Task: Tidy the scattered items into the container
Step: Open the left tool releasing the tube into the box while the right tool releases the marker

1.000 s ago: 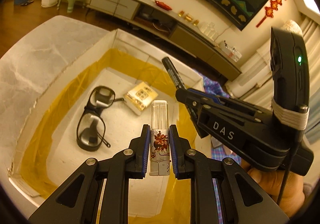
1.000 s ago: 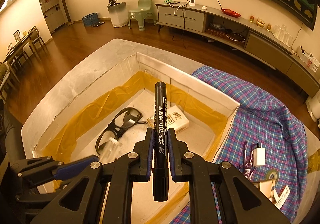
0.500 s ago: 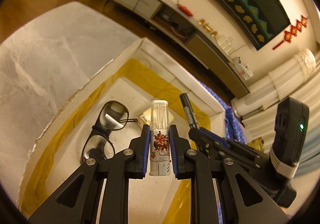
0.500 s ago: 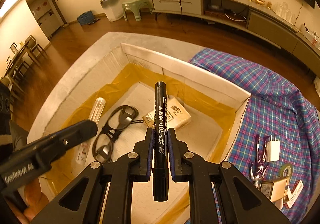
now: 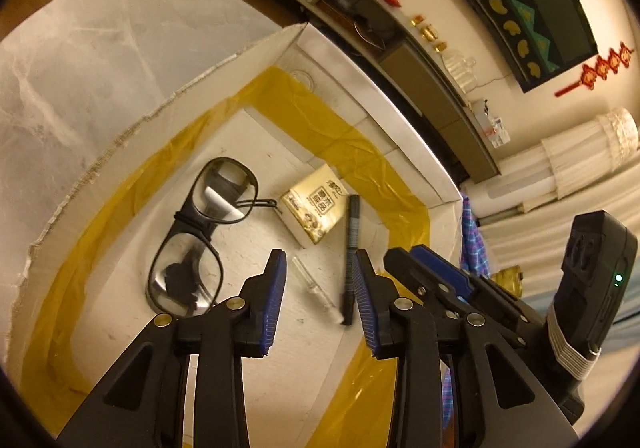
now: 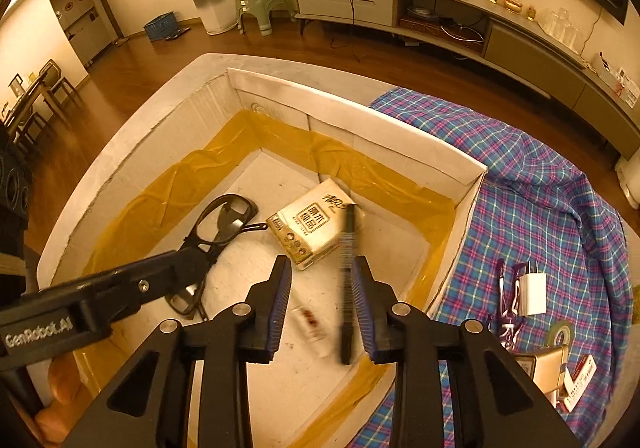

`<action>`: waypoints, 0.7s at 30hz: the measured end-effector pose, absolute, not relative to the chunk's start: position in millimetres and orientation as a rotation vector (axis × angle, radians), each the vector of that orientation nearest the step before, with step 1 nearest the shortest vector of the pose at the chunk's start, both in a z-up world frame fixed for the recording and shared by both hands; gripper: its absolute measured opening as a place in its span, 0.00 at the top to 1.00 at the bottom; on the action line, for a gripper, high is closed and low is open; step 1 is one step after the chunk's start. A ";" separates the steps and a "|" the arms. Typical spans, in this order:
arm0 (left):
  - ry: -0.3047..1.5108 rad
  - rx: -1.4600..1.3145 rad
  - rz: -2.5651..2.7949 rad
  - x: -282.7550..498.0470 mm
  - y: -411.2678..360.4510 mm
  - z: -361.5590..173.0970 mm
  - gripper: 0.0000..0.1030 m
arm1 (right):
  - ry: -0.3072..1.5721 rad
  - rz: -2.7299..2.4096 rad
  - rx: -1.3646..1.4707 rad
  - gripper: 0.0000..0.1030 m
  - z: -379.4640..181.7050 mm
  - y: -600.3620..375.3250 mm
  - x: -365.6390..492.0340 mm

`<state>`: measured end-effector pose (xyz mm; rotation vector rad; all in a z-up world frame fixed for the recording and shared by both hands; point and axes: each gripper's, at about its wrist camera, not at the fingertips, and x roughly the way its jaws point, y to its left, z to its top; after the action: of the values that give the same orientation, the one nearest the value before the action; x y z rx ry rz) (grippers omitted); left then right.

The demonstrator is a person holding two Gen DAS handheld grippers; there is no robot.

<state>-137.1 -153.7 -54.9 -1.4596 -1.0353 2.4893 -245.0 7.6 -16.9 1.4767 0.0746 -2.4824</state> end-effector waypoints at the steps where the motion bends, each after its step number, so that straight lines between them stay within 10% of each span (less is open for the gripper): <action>1: -1.027 -1.458 2.494 -136.2 -153.7 -54.0 0.65 | 0.073 -2.480 1.474 0.66 -16.6 7.1 -243.9; 21: -0.613 -1.307 2.644 -89.6 -119.3 -18.6 0.63 | 0.009 -2.501 1.391 0.65 8.4 12.9 -188.0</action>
<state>-89.6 -119.3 -18.6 -1.3070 -0.6132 2.6443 -188.0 12.9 8.4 1.3915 0.0090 -2.5007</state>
